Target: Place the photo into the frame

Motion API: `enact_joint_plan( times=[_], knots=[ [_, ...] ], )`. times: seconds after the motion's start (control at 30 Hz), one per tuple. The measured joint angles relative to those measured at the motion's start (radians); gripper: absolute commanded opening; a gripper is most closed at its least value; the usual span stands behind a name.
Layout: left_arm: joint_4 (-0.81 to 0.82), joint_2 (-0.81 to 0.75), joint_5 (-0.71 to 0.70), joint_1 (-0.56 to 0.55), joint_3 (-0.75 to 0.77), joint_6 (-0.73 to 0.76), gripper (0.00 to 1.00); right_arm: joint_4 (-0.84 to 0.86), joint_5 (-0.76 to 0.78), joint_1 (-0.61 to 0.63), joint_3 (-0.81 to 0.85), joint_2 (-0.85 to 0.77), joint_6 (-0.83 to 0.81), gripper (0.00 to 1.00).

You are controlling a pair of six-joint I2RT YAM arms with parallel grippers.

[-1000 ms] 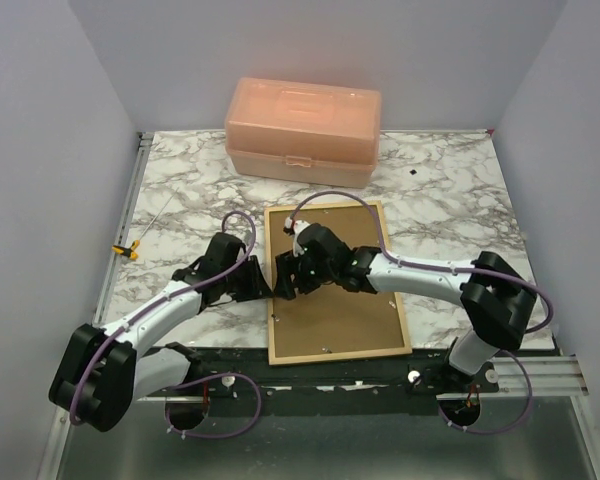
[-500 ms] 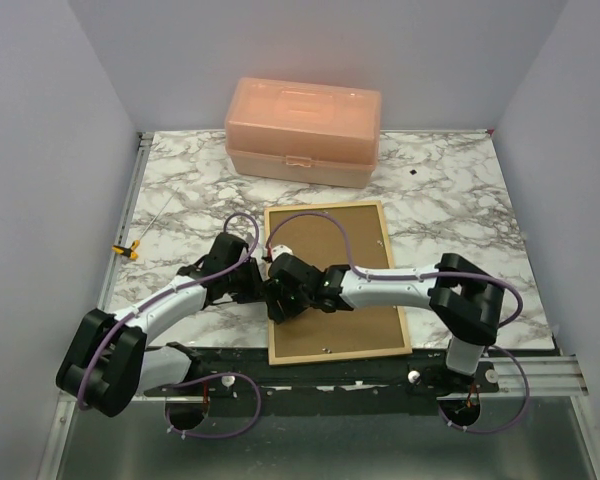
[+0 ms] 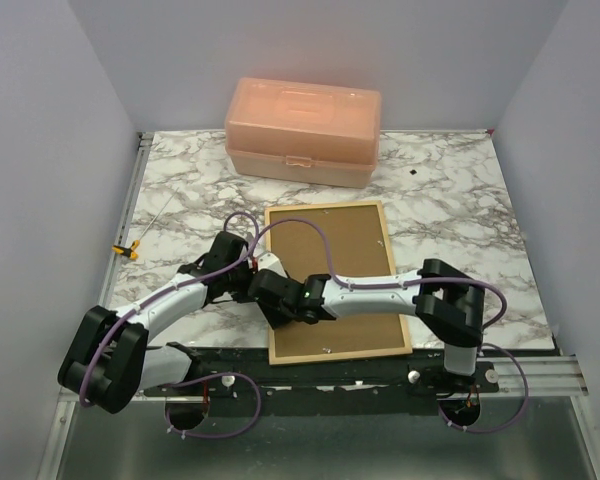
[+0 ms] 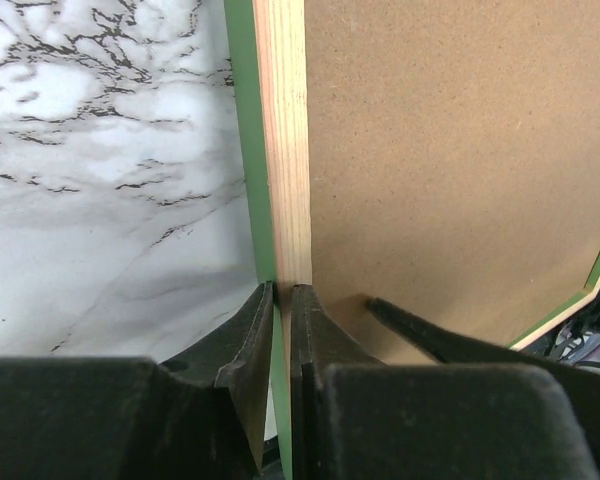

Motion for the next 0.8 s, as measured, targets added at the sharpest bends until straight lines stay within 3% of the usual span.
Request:
enact_joint_plan(
  times=[0.27,0.53,0.8],
  knots=[
    [0.001,0.002,0.000,0.000,0.002,0.000,0.07,-0.091,0.138,0.051,0.083,0.049,0.043,0.34],
    [0.020,0.017,0.001,0.000,0.007,0.000,0.06,-0.095,0.174,0.052,0.087,0.055,0.090,0.05],
    [0.021,0.021,0.002,0.000,0.008,-0.004,0.05,-0.100,0.174,0.045,0.090,0.058,0.125,0.05]
  ],
)
